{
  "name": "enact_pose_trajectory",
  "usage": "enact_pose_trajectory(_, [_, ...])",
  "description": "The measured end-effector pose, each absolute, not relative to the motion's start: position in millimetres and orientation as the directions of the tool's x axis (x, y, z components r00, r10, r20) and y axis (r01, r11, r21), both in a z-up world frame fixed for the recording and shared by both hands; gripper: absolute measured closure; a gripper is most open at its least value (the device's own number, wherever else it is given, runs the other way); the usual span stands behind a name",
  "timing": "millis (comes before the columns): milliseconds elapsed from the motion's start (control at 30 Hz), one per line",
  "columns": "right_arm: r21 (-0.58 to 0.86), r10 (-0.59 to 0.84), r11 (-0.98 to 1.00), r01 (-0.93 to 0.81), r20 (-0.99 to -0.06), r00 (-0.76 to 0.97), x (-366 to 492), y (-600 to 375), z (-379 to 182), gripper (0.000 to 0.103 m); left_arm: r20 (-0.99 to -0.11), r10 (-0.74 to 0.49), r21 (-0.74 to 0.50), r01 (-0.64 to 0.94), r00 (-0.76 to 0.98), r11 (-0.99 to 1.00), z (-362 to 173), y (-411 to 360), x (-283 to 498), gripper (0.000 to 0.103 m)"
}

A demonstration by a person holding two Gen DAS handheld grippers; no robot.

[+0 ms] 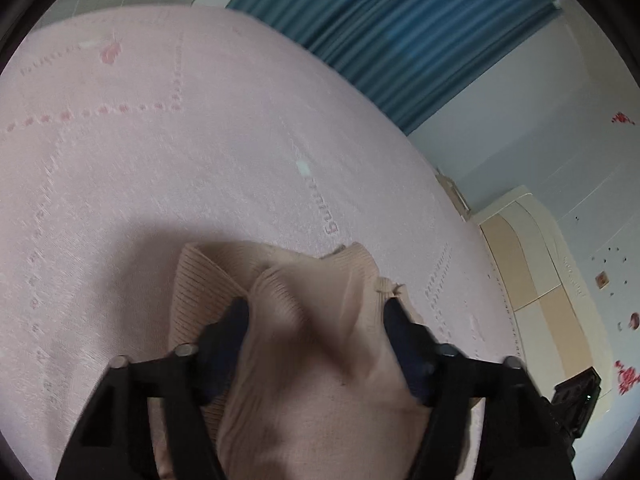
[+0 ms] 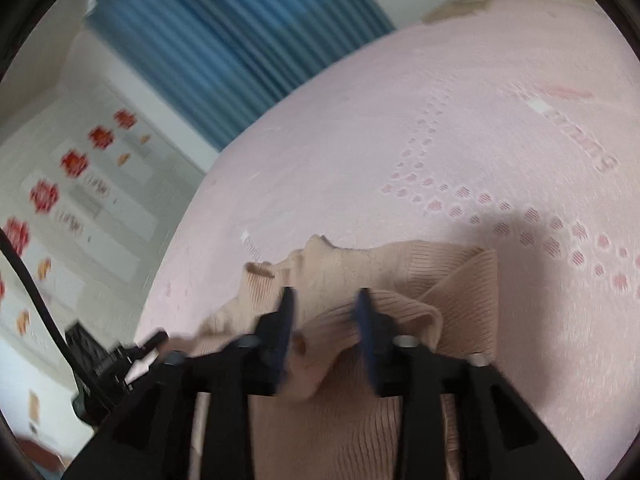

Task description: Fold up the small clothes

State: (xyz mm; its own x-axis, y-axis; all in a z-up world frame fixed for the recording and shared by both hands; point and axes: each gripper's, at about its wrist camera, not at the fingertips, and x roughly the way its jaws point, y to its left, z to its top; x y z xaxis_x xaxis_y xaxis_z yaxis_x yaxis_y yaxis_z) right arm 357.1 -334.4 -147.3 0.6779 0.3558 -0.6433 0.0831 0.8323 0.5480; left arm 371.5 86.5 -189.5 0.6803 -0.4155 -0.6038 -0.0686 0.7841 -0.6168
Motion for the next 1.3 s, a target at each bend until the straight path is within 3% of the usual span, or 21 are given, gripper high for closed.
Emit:
enact_pose_trajectory(267, [0.364,0.202,0.925,0.105,-0.710,0.675,345,-324,-154,0.064,-0.629,-0.392,-0.606,-0.107,0.672,0.788,-200,91,373,0.030])
enact_pose_trajectory(467, [0.268,0.105,0.947,0.175,-0.776,0.622,352,-325,-170,0.064,-0.678,-0.318,-0.485,-0.079,0.662,0.871,-203,71,380,0.034])
enact_pose_trajectory(633, [0.222,0.071,0.952,0.210,-0.829,0.555,361,-325,-186,0.065,-0.702,-0.223,-0.331,-0.033,0.676,0.943,-201,47,378,0.053])
enact_pose_trajectory(733, [0.187,0.052,0.961,0.204,-0.846,0.531,364,-319,-194,0.089,-0.756,-0.153,-0.249,-0.064,0.636,0.966,-211,41,384,0.070])
enact_pose_trajectory(800, [0.163,0.036,0.970,0.182,-0.833,0.552,363,-314,-191,0.094,-0.779,-0.117,-0.219,-0.093,0.616,0.971,-219,43,388,0.087])
enact_pose_trajectory(867, [0.175,0.047,0.972,0.159,-0.802,0.596,358,-312,-182,0.095,-0.778,-0.125,-0.233,-0.098,0.615,0.967,-219,50,389,0.095])
enact_pose_trajectory(1000, [0.261,0.119,0.956,0.131,-0.758,0.641,352,-318,-170,0.095,-0.767,-0.133,-0.260,-0.115,0.628,0.959,-213,62,385,0.096])
enact_pose_trajectory(1133, [0.168,0.035,0.965,0.202,-0.843,0.536,364,-320,-193,0.094,-0.782,-0.117,-0.249,-0.134,0.613,0.959,-217,62,382,0.095])
enact_pose_trajectory(1233, [0.145,0.011,0.970,0.196,-0.829,0.559,362,-316,-189,0.093,-0.780,-0.141,-0.273,-0.128,0.610,0.954,-214,61,378,0.091])
enact_pose_trajectory(1300, [0.120,-0.002,0.979,0.164,-0.803,0.596,355,-312,-176,0.084,-0.779,-0.170,-0.299,-0.119,0.603,0.947,-211,63,375,0.082])
